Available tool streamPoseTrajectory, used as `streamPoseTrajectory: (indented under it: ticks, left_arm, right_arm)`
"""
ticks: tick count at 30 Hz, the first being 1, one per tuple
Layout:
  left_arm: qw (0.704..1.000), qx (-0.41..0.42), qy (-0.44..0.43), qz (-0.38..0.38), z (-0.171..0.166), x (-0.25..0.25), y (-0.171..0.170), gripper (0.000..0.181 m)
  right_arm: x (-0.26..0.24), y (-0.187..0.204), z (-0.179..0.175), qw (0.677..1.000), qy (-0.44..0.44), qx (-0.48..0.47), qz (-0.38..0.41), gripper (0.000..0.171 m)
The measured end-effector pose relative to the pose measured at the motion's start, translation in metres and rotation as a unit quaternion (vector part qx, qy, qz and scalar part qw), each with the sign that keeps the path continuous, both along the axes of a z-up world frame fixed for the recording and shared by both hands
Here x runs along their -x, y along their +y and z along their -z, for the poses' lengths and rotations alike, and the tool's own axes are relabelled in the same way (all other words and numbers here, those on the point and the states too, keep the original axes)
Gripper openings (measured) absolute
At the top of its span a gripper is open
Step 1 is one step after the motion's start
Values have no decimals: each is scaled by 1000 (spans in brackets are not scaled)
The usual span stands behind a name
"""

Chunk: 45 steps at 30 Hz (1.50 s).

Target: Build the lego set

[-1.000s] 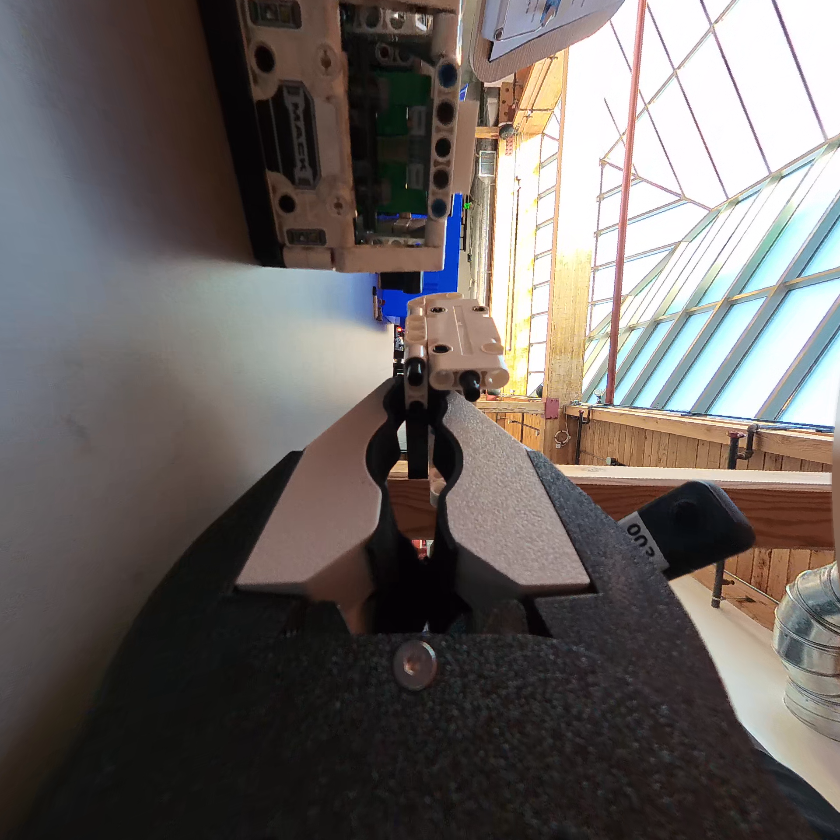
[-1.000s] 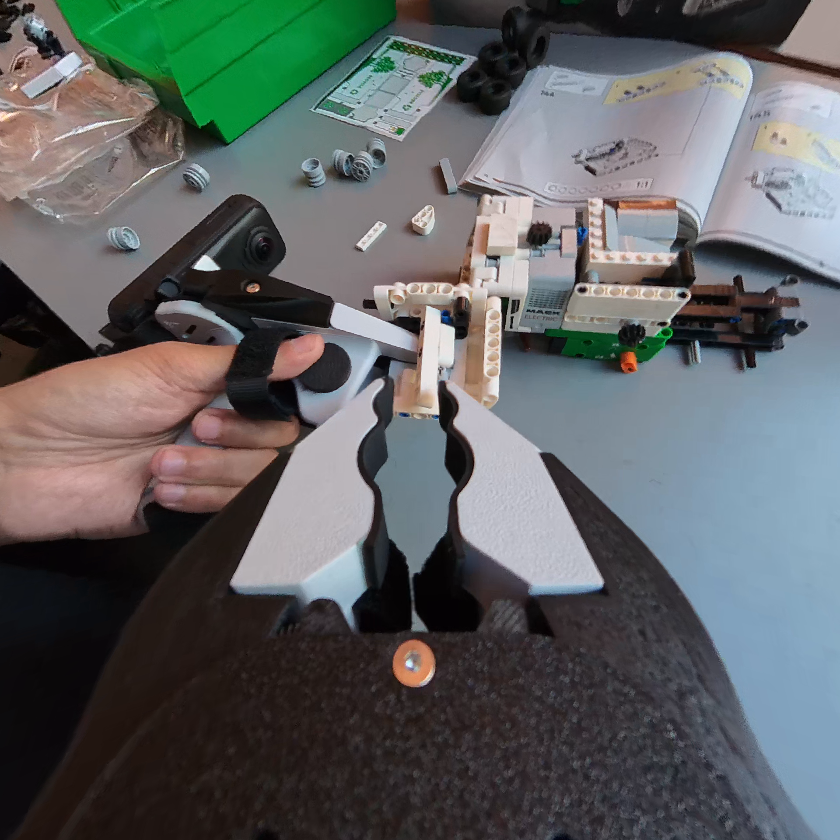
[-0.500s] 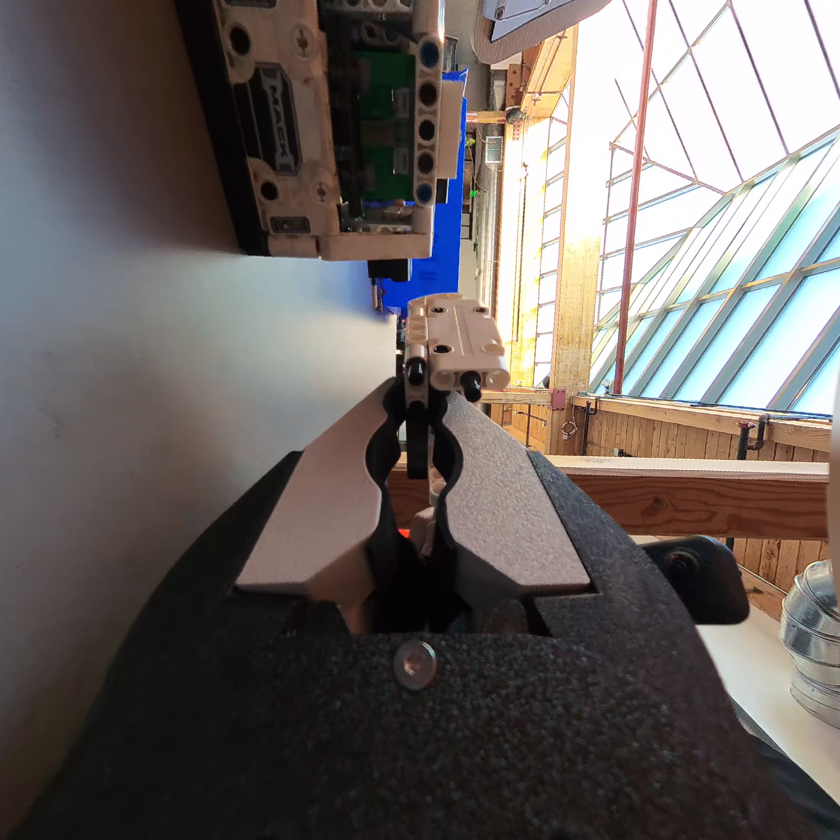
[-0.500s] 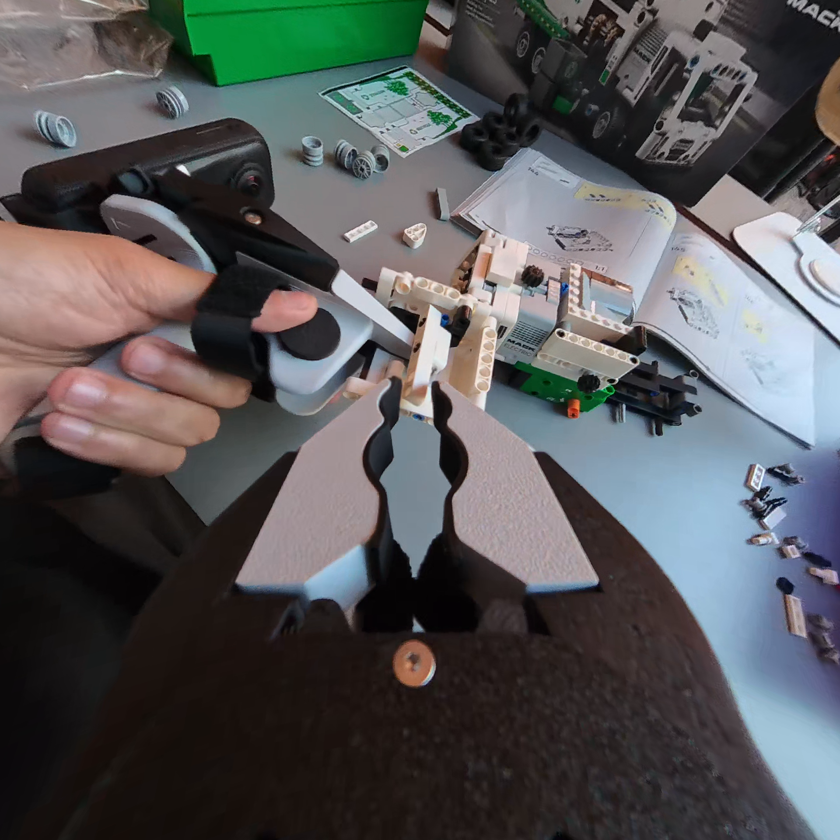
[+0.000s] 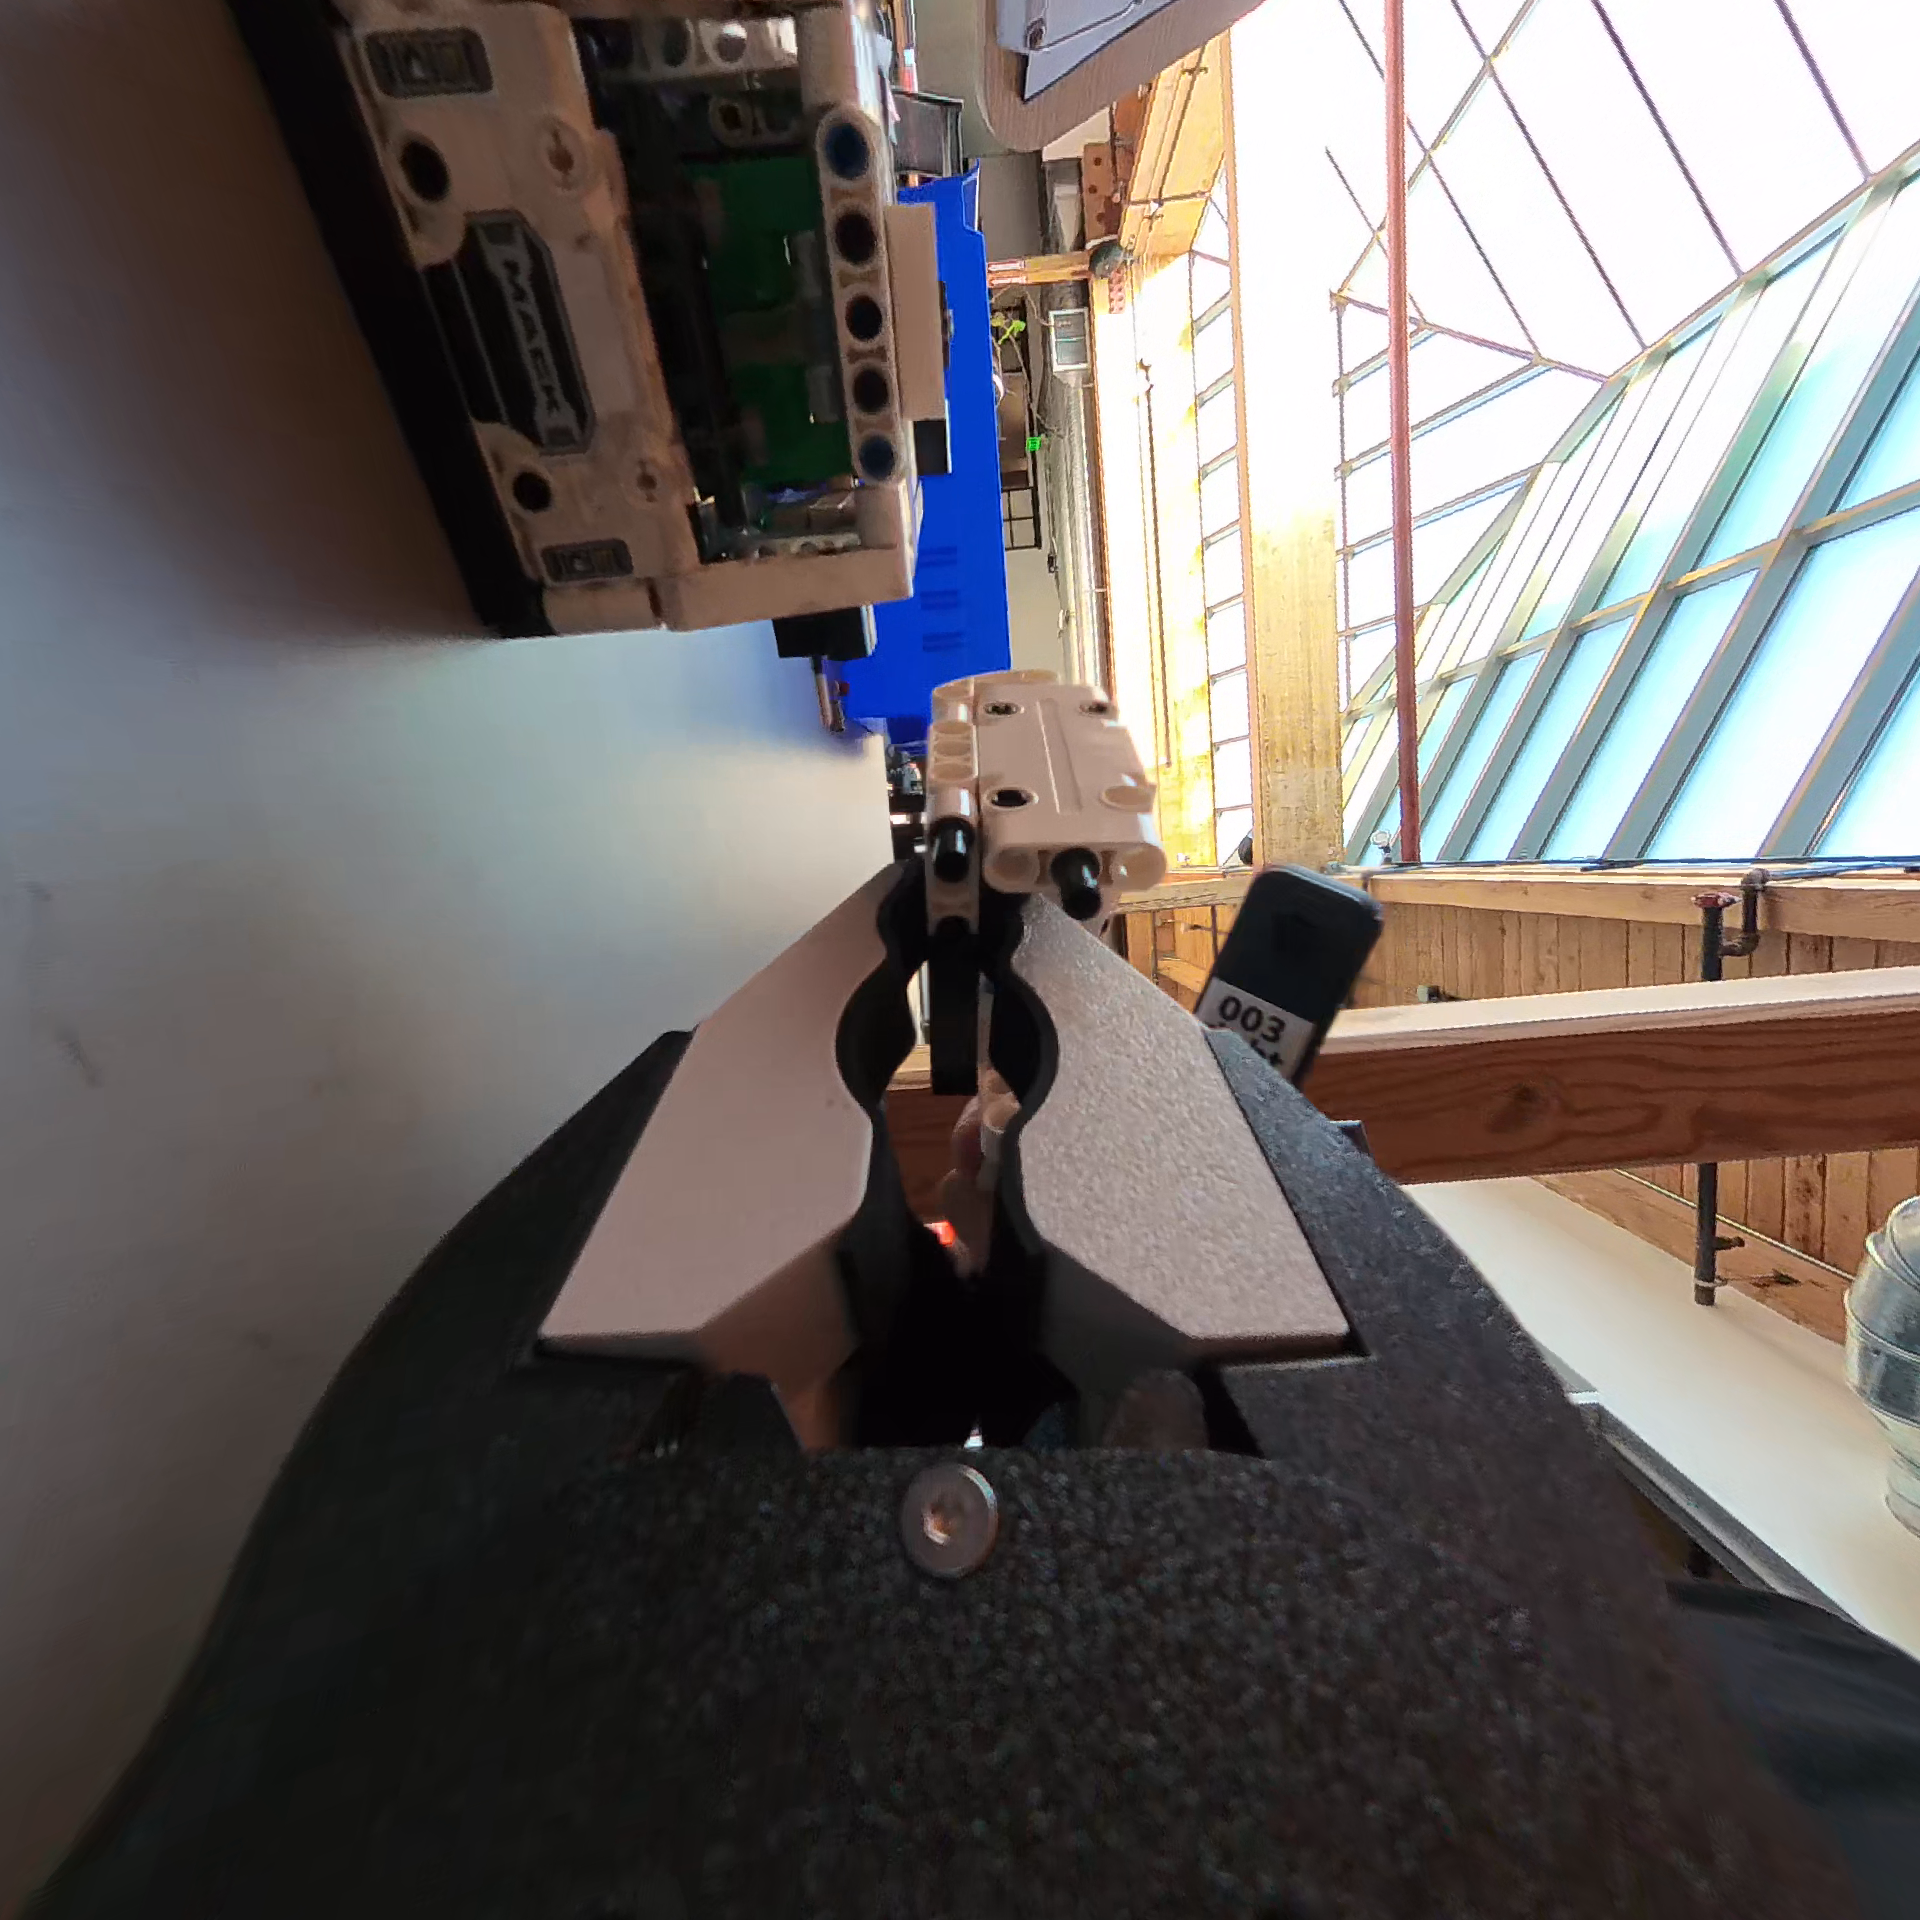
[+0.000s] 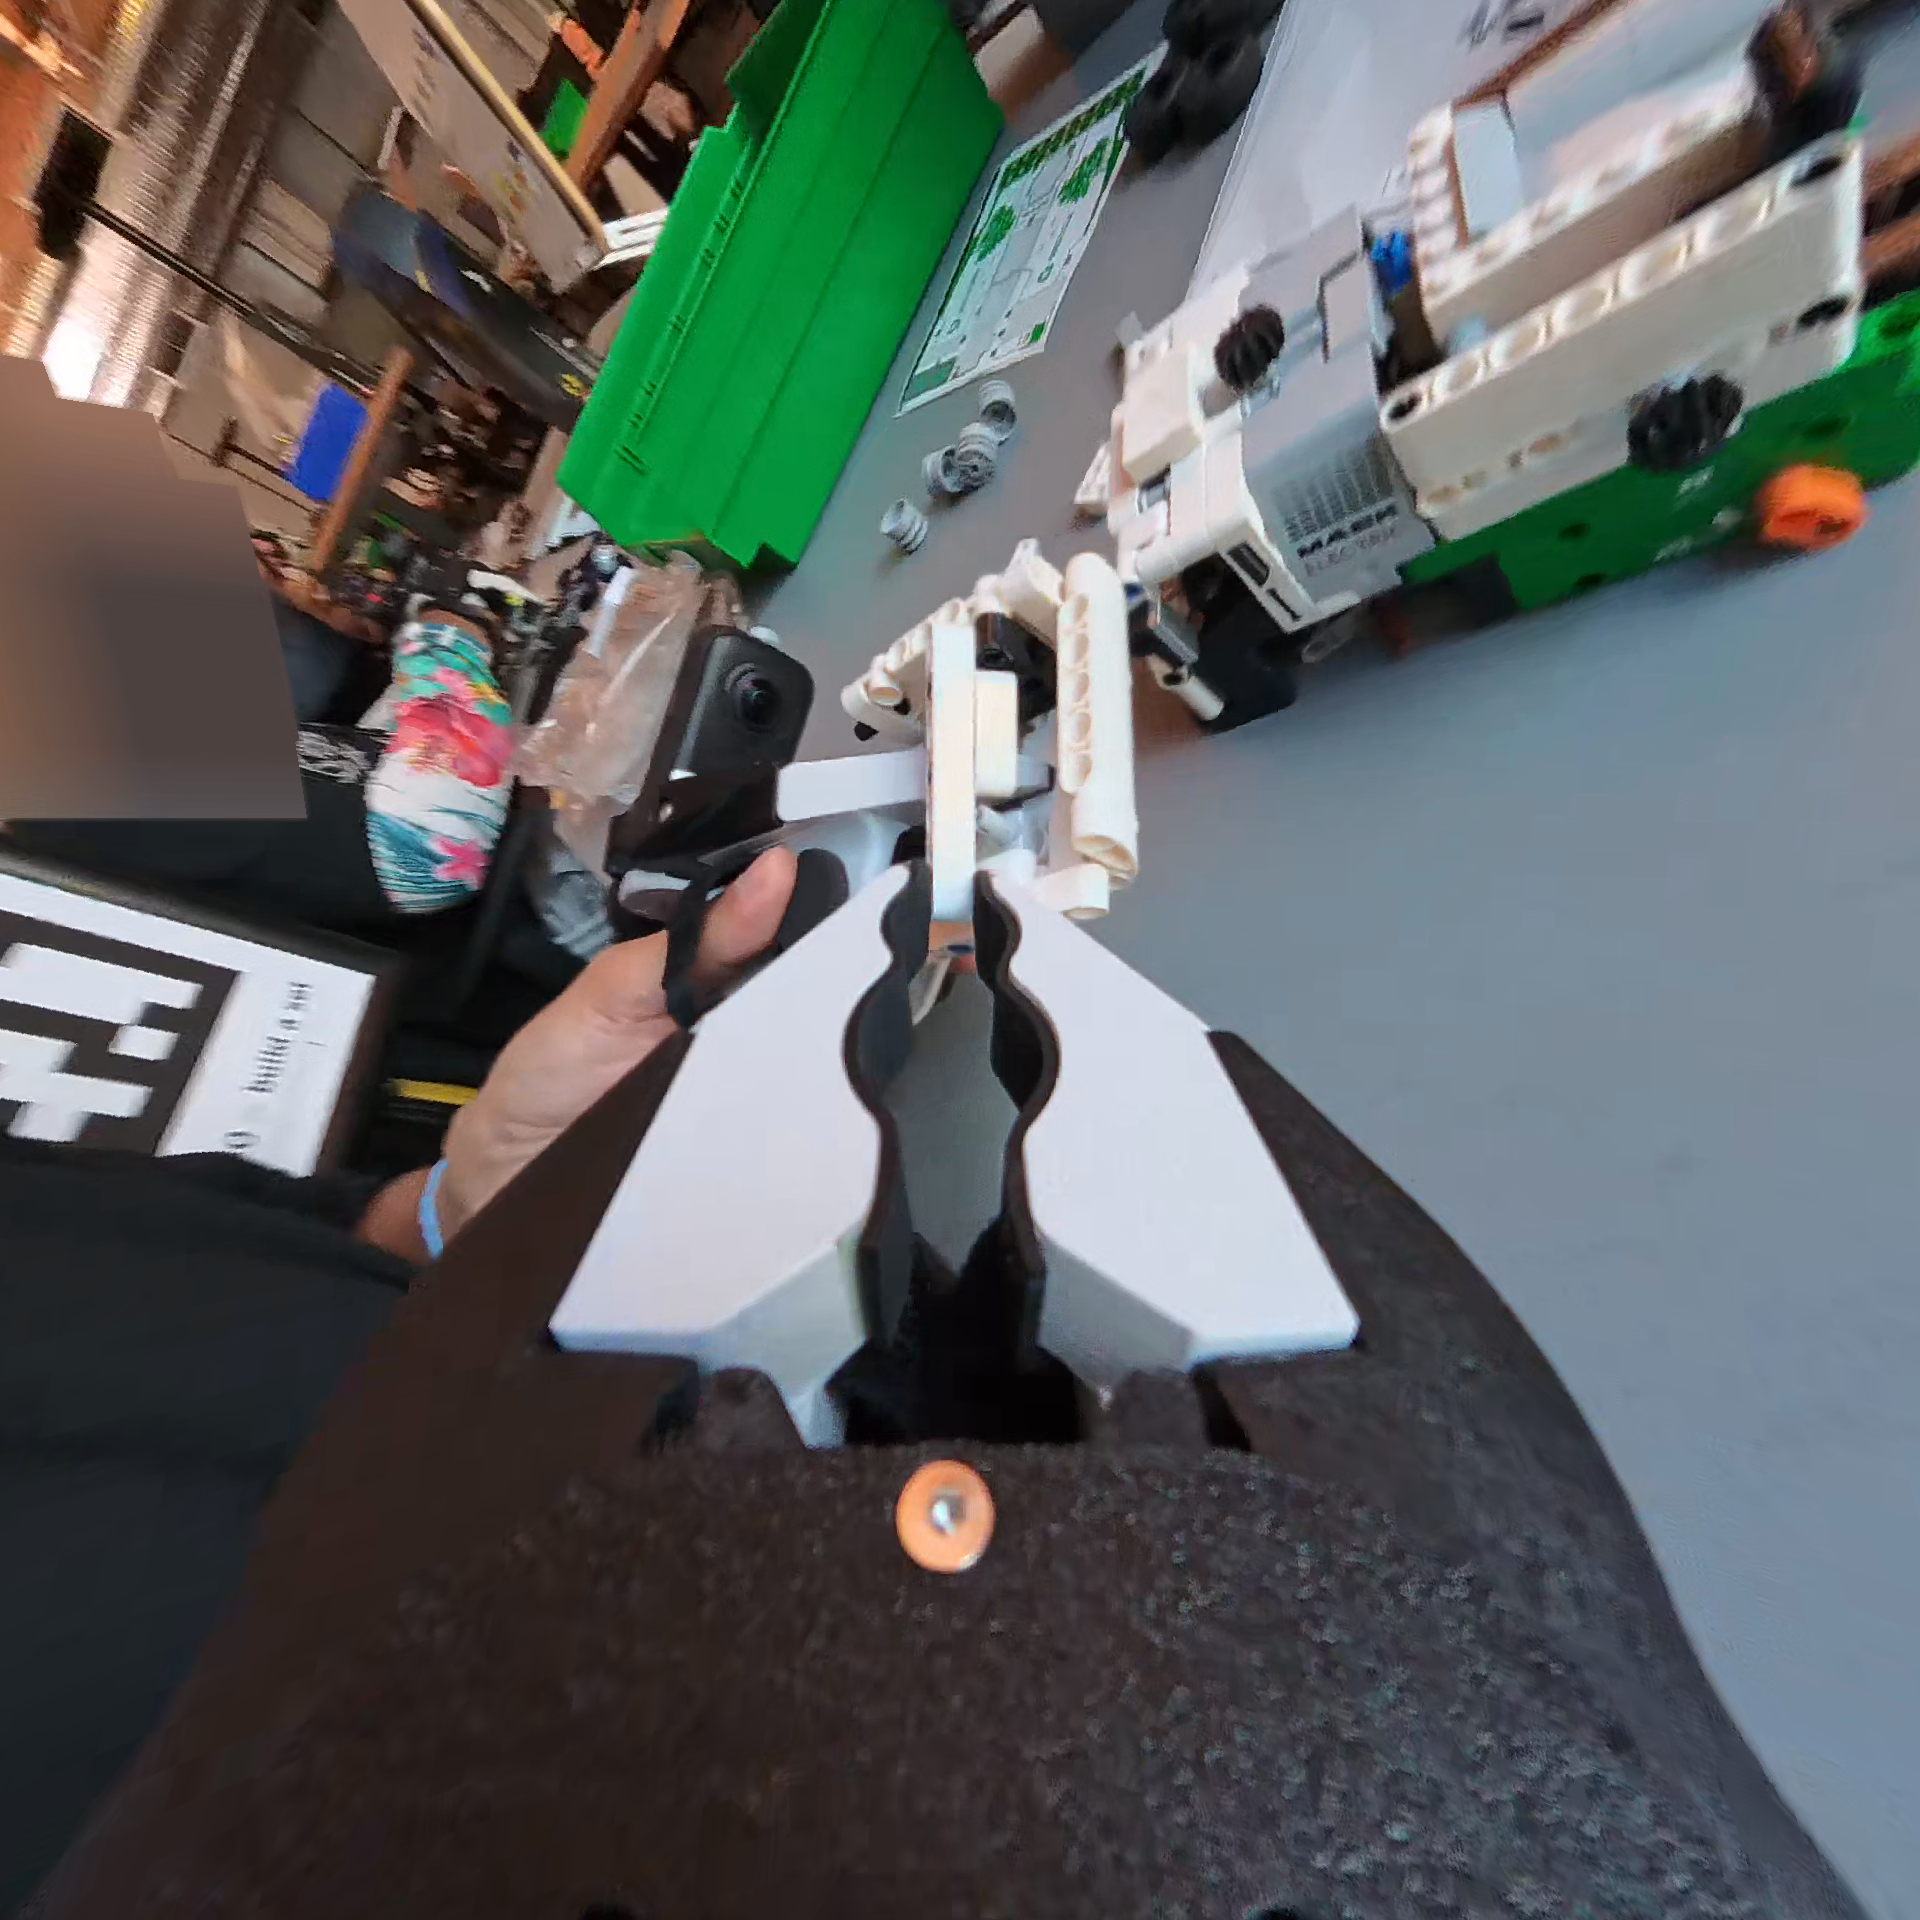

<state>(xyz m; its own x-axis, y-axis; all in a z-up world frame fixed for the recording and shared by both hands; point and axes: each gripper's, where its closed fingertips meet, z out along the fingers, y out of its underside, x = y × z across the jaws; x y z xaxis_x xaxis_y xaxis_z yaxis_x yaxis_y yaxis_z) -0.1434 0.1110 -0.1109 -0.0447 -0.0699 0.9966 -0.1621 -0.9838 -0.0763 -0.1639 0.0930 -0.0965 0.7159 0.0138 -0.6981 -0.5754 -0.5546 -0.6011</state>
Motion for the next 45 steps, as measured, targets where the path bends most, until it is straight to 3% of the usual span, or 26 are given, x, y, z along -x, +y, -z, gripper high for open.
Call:
streamPoseTrajectory:
  ticks: [13, 25, 39, 45]
  left_arm:
    - [991, -4, -17, 133, 1, 8, -23, 7]
    - [991, 36, 9, 128, 11, 12, -10, 7]
    - [992, 62, 38, 100, 18, 13, -7, 6]
    - [994, 56, 41, 84, 17, 13, -6, 6]
  right_arm:
    - [19, -21, -3, 966, 224, 47, -120, 7]
    - [11, -11, 2, 956, 264, 58, -113, 7]
    - [8, -8, 10, 961, 249, 66, -99, 7]
    - [10, -3, 7, 948, 309, 44, -65, 7]
